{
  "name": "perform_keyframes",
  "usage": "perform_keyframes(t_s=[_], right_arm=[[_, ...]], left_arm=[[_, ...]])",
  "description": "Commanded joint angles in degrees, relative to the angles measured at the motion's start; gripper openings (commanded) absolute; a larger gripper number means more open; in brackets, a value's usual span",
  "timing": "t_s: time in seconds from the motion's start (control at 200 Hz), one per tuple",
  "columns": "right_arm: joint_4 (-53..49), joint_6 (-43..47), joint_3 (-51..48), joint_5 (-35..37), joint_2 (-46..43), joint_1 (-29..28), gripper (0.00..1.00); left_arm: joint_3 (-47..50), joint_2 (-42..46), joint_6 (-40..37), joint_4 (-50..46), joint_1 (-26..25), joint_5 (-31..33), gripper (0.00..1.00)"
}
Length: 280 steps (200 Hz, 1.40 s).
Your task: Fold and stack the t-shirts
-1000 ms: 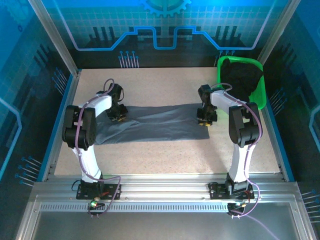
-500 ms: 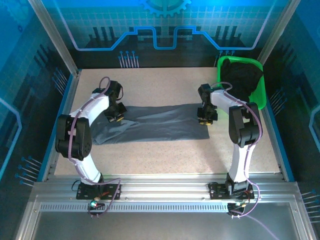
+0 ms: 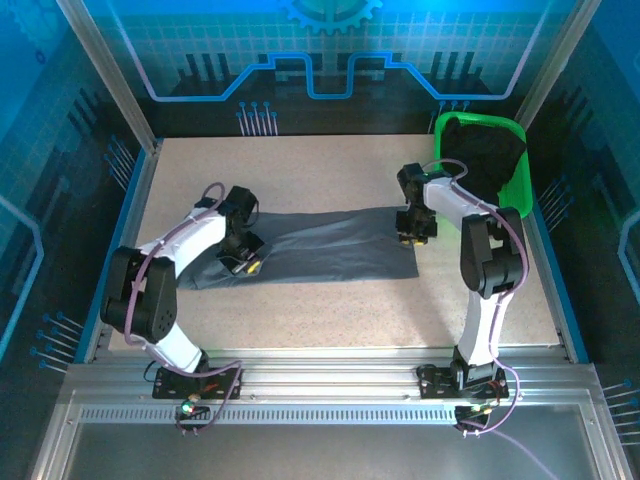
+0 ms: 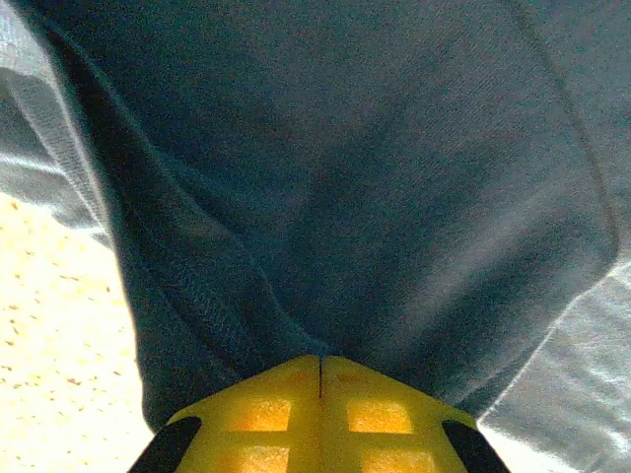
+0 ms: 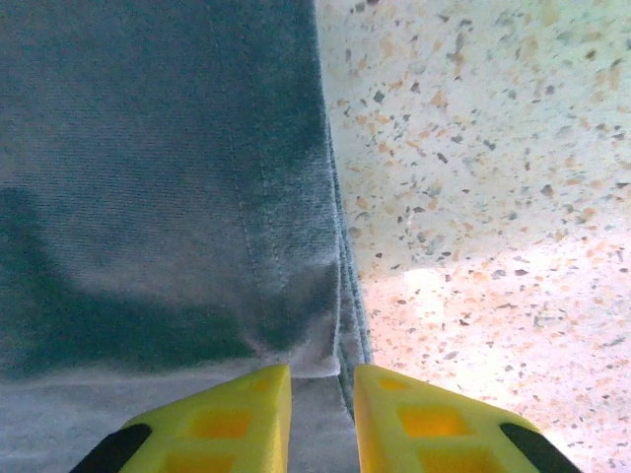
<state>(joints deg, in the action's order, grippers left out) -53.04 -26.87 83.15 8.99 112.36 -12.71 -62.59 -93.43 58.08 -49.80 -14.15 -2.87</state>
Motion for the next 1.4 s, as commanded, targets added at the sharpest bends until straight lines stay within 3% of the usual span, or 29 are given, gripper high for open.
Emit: perform_keyframes(t_s=[0.0, 0.095, 0.2, 0.3, 0.475, 0.59, 0.72, 0.795, 0.9, 1.03, 1.396], right_arm=[[-0.9, 0.42, 0.28, 1.28, -2.38, 0.14, 0.25], [-0.83, -0.4, 0.51, 1.21, -2.49, 0.14, 0.25], [-0.37, -2.42, 0.56, -0.07, -2.49, 0.14, 0.25], [0.56, -5.03, 0.01, -2.68, -2.06, 0.36, 0.25], [1.09, -6.62, 0.01, -3.25, -1.79, -0.38, 0.25], [0.92, -6.2, 0.52, -3.04, -1.64, -1.16, 0.25], [0.83, -5.67, 1.21, -3.35, -1.09, -2.36, 0.25], [0.74, -5.47, 1.46, -3.55, -0.84, -3.14, 0.25], [0.21, -5.38, 2.08, -3.61, -0.85, -4.06, 0.25], [-0.15, -5.23, 2.45, -3.64, -1.5, -4.85, 0.25], [-0.23, -5.03, 3.15, -4.07, -2.67, -5.13, 0.25]], left_arm=[[1.37, 0.32, 7.92, 2.39, -2.11, -2.32, 0.0], [2.35, -0.2, 9.64, 2.64, -2.89, -2.56, 0.01], [4.18, 0.35, 10.96, 4.09, -2.9, -4.3, 0.27], [5.22, 0.85, 10.85, 4.71, -2.9, -7.35, 0.38], [5.37, 8.64, 8.77, 1.3, -0.5, -3.91, 0.38], [4.93, 12.36, 5.72, 0.04, 5.26, -0.54, 0.38], [6.04, 10.78, 2.91, 10.5, 10.73, -3.42, 0.31], [4.24, 6.47, -0.22, 15.68, 10.81, -5.36, 0.26], [-0.74, -1.53, -4.47, 11.91, 10.19, -7.34, 0.22], [0.74, -3.1, -8.15, 6.0, 8.63, -4.32, 0.21], [19.53, 16.87, 0.6, -0.2, 8.53, 0.44, 0.2]])
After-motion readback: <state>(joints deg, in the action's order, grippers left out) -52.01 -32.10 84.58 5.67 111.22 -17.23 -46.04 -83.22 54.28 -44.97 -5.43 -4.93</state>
